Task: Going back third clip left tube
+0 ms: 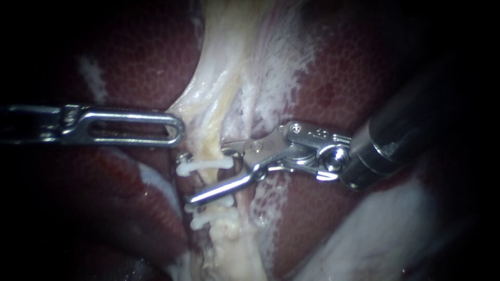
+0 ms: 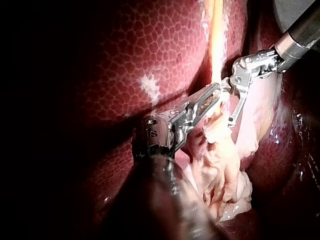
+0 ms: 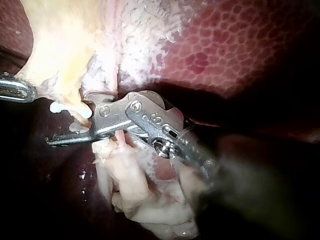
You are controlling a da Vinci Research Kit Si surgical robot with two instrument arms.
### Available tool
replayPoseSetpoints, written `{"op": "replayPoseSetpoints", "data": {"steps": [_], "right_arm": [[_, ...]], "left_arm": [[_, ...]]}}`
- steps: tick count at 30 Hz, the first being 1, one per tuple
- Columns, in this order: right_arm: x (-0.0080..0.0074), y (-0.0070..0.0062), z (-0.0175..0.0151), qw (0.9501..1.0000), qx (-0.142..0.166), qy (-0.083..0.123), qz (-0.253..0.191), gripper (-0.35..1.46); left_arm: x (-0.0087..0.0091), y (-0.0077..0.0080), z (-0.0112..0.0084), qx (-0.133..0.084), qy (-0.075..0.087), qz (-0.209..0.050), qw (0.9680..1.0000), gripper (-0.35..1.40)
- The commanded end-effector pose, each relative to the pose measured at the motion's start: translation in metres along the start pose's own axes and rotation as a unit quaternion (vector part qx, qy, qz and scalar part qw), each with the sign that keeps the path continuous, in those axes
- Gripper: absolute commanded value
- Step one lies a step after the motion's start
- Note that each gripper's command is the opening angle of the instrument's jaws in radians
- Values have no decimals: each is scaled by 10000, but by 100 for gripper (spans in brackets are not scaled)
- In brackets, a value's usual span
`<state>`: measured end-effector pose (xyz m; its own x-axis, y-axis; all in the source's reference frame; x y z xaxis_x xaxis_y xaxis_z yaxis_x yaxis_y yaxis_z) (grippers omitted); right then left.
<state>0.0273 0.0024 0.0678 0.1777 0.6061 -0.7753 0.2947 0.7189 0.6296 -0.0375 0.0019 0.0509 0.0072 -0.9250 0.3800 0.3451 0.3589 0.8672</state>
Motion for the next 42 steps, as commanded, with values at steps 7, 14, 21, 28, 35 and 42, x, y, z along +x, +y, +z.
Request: {"op": "replayPoseSetpoints", "data": {"steps": [7, 14, 21, 28, 35, 42], "right_arm": [[-2, 6, -6, 9993, -57, -31, -365, 60], [-3, 5, -11, 9985, -52, -49, -541, 60], [-3, 0, -30, 9983, -141, -51, -562, 60], [-2, -9, -71, 9982, -252, -51, -540, 60], [4, -28, -121, 9975, -436, -61, -557, 60], [13, -56, -167, 9963, -602, -87, -610, 60]], "left_arm": [[0, -1, 0, 0, 0, 1, 10000, -35], [0, -1, 0, 0, 0, 2, 10000, -35], [0, -1, -1, 2, 2, 2, 10000, -35], [0, 2, -1, 7, 5, 5, 10000, -35], [1, 4, -1, 10, 6, 6, 10000, -35], [1, 9, -1, 10, 7, 10, 10000, -35]]}}
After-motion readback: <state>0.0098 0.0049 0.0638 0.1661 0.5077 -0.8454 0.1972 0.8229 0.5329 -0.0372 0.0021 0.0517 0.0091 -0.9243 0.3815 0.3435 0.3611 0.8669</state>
